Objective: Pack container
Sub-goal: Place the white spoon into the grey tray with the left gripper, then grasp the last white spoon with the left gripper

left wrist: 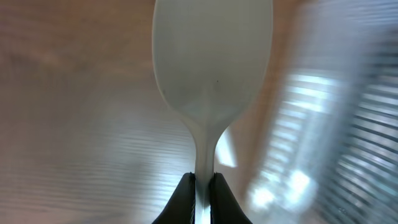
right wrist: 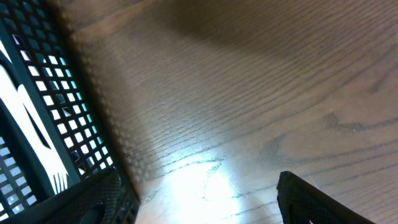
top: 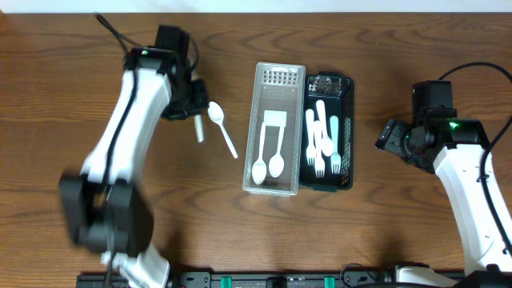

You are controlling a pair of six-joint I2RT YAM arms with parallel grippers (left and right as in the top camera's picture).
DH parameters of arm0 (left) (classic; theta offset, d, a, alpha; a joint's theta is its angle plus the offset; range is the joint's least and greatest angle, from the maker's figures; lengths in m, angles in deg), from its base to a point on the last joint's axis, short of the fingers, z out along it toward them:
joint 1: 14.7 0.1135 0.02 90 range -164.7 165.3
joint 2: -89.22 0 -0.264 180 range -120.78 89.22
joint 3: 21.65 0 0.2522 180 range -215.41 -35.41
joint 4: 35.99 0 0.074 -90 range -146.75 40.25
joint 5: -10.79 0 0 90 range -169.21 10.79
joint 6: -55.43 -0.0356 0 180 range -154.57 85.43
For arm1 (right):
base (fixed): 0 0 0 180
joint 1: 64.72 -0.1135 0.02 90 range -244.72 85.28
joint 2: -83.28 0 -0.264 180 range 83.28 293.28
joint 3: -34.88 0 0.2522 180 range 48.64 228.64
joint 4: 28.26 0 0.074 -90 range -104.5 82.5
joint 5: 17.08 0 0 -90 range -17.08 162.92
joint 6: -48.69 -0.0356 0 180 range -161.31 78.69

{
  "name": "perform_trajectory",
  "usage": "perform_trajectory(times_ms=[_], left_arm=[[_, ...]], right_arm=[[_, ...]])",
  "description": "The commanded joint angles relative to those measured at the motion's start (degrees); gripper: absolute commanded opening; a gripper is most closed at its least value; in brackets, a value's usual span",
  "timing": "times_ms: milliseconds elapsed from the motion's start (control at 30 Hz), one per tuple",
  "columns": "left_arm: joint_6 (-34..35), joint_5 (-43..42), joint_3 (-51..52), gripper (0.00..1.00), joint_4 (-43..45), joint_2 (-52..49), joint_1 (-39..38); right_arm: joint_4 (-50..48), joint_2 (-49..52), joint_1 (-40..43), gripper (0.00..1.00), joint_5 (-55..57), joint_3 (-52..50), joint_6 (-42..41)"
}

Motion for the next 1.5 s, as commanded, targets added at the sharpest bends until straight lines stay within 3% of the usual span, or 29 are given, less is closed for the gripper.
perform_trajectory(times_ms=[0, 100, 267, 533, 567, 633, 733, 800, 1133, 1300, 1467], left_arm=[[0.1, -2.7, -1.3, 0.06, 0.5, 9.2, -8.2], [0.1, -2.1, -1.3, 0.06, 1.7, 11.0, -16.0], [2.2, 6.7, 0.7, 0.06, 3.3, 7.6, -26.1], [4.8, 7.2, 1.9, 0.07, 5.4, -3.9, -30.4], [4.8, 7.2, 1.5, 0.12, 5.2, -4.0, -30.2], [4.8, 7.2, -0.1, 0.35, 3.9, -3.3, -29.2], [4.4, 7.2, -2.5, 0.62, 2.2, -0.4, -26.3], [3.4, 7.2, -2.8, 0.69, 1.9, 1.8, -23.7], [5.7, 8.8, -0.5, 0.72, 3.5, -1.2, -8.1], [11.8, 8.7, -0.4, 0.72, 3.6, -8.2, -4.0], [13.4, 8.7, -0.4, 0.72, 5.7, -15.3, -3.3]], right_arm=[[-0.1, 0.0, 0.2, 0.84, 0.0, -0.2, -0.6], [0.0, 0.0, 0.2, 0.84, 0.0, -0.2, -0.5], [0.1, 0.0, 0.2, 0.85, 0.0, -0.2, -0.5], [0.9, 0.0, 0.2, 0.84, 0.0, -0.2, -0.5], [1.0, 0.0, 0.2, 0.84, 0.0, -0.2, -0.5], [1.0, 0.0, 0.2, 0.84, 0.0, -0.2, -0.3], [0.9, 0.0, 0.2, 0.84, 0.0, -0.2, -0.1], [0.5, 0.0, 0.2, 0.84, 0.0, -0.2, -0.1], [0.3, 0.0, 0.2, 0.84, 0.0, -0.2, -0.1], [0.5, 0.0, 0.2, 0.84, 0.0, -0.2, -0.1], [0.4, 0.0, 0.2, 0.84, 0.0, -0.2, -0.1]])
